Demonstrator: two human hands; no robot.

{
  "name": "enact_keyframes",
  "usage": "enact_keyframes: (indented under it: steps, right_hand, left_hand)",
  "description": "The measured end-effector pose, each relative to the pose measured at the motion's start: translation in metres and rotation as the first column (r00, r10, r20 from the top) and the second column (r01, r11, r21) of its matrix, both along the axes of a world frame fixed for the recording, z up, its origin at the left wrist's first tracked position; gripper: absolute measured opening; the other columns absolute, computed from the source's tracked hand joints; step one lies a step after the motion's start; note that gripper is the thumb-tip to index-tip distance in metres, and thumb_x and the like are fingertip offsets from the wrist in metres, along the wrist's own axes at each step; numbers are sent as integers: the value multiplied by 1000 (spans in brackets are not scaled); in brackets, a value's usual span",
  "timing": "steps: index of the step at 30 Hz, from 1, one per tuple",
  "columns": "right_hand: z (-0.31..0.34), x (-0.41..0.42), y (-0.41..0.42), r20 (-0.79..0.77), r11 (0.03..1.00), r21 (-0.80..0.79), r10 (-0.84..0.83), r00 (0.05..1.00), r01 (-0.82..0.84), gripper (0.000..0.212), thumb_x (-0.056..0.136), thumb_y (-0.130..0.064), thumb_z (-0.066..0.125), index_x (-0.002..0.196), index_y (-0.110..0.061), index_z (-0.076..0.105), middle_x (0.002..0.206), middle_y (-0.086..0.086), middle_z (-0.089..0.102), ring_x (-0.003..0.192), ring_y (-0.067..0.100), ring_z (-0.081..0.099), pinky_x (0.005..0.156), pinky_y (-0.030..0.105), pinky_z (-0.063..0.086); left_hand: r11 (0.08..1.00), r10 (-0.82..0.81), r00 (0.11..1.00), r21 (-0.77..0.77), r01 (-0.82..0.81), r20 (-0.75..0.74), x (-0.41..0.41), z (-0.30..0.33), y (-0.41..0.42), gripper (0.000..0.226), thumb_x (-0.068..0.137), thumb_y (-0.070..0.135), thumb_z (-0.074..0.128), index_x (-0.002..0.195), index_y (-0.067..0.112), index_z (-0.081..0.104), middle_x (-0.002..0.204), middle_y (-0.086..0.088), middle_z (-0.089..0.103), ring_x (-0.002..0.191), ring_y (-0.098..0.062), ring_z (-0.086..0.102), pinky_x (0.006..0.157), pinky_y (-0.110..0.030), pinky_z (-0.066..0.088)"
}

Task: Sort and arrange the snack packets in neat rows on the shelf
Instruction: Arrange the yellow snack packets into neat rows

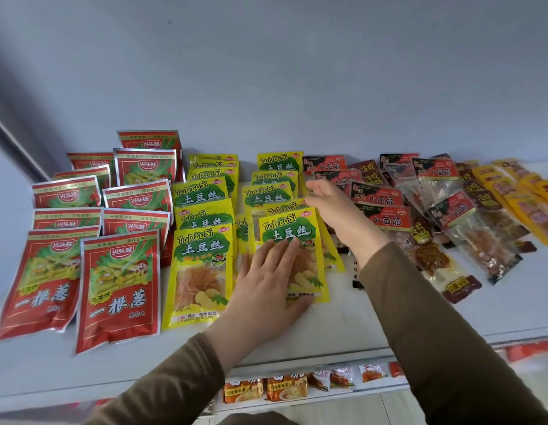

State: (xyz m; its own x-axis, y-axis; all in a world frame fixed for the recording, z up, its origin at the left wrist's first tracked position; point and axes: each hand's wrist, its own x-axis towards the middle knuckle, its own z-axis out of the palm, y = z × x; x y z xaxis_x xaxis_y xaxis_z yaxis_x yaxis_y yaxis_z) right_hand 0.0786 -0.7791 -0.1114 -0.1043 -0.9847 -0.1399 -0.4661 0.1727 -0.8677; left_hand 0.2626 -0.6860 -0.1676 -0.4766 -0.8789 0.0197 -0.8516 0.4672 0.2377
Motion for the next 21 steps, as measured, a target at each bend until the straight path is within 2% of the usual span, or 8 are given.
enact_keyframes:
  steps: [4, 8, 10, 12, 15, 17, 19, 21]
  right_hand:
    - [3, 19, -18, 50, 1000, 0, -3, 999, 3, 49, 104, -16, 49, 152, -15, 39, 153, 8, 43, 124, 16, 50, 91, 30, 45]
    - [7, 31, -36, 42, 998, 59, 10, 999, -12, 50, 106, -16, 47, 155, -14, 36, 145, 9, 49, 123, 26, 56, 85, 33, 47]
    - [8, 33, -42, 87, 997, 74, -21, 996, 15, 48, 105, -18, 50, 151, -14, 40, 139, 6, 50, 117, 24, 55, 70, 26, 45]
    - [5, 32, -48, 128, 996, 72, -64, 990, 55, 45, 103, -19, 53, 147, -14, 45, 136, 2, 54, 113, 21, 56, 63, 24, 40]
    - [3, 28, -50, 138, 994, 82, -78, 987, 67, 44, 104, -16, 49, 148, -14, 42, 132, 2, 54, 104, 17, 50, 70, 28, 43]
    - [2, 21, -52, 152, 993, 105, -63, 986, 47, 46, 105, -15, 49, 151, -16, 40, 135, 0, 51, 112, 15, 47, 86, 29, 39]
    - [1, 15, -52, 185, 992, 111, -75, 980, 55, 45, 103, -16, 52, 147, -20, 48, 135, -4, 56, 123, 18, 53, 99, 32, 41]
    - [-2, 11, -54, 234, 993, 104, -86, 968, 63, 41, 100, -20, 56, 141, -25, 55, 132, -3, 63, 119, 22, 60, 108, 42, 43]
  left_hand:
    - [999, 18, 999, 48, -16, -50, 0, 0, 0, 95, 89, 76, 47, 163, 33, 8, 169, 10, 4, 156, -14, -9, 125, -60, 12]
    - [992, 79, 983, 113, -60, -163, -2, 0, -2, 75, 90, 83, 33, 154, 46, 28, 171, 9, -15, 151, -15, -33, 122, -64, 8]
    - [987, 111, 975, 134, -86, -190, -6, -2, -5, 62, 95, 76, 34, 149, 47, 32, 172, 4, -15, 152, -19, -33, 121, -66, 8]
    - [985, 110, 977, 150, -84, -180, -9, -2, -9, 59, 97, 69, 40, 150, 45, 28, 172, 1, -12, 155, -23, -26, 121, -66, 9]
    - [987, 74, 968, 154, -37, -240, -10, 2, -21, 73, 93, 63, 56, 154, 44, 22, 172, 1, -4, 158, -27, -8, 125, -61, 11]
    - [986, 72, 928, 168, -11, -366, -6, 5, -28, 85, 87, 59, 68, 156, 44, 20, 171, 4, -4, 158, -26, 2, 126, -53, 14]
    - [978, 134, 880, 205, -42, -456, -1, 6, -29, 94, 83, 62, 71, 157, 47, 15, 170, 10, -14, 159, -23, -3, 127, -50, 13]
    - [954, 236, 852, 277, -113, -467, 0, 8, -28, 98, 83, 67, 69, 158, 49, 8, 168, 13, -22, 159, -23, -8, 127, -50, 13]
